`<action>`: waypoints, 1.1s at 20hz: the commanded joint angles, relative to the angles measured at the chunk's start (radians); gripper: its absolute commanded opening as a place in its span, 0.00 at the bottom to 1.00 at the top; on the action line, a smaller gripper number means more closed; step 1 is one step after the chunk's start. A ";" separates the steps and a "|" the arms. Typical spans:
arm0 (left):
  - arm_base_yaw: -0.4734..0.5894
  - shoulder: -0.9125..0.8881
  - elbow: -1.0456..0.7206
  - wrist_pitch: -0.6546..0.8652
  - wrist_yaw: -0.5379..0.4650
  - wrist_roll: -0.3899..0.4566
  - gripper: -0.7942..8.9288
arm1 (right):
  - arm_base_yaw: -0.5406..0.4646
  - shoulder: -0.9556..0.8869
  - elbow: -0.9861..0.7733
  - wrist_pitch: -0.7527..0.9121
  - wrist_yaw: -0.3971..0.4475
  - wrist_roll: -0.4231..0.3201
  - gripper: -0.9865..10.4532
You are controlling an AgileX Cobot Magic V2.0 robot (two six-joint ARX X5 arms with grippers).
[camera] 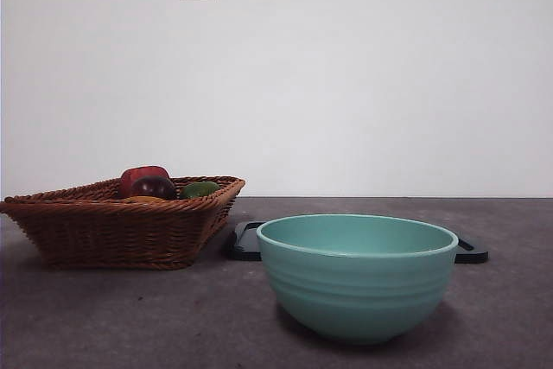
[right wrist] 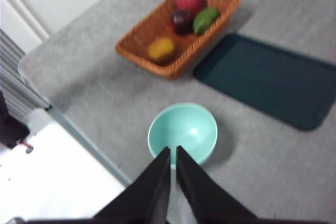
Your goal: Pick up the wifruite, put it on the bowl, pick up the plate, put it on desk
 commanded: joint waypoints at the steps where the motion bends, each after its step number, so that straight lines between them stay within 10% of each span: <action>1: -0.003 -0.010 0.021 0.006 0.039 0.044 0.10 | 0.006 0.005 0.019 -0.007 -0.003 -0.016 0.10; 10: -0.003 -0.011 0.021 0.025 0.045 0.051 0.13 | 0.006 0.005 0.019 0.009 0.016 -0.016 0.10; 13: -0.003 -0.011 0.021 0.033 0.045 0.051 0.29 | 0.006 0.005 0.019 0.014 0.040 -0.014 0.16; 18: -0.003 -0.011 0.021 0.060 0.045 0.051 0.73 | 0.006 0.005 0.019 0.016 0.068 -0.008 0.56; 22: -0.003 -0.011 0.021 0.083 0.045 0.050 0.76 | 0.006 0.005 0.019 0.016 0.068 -0.008 0.60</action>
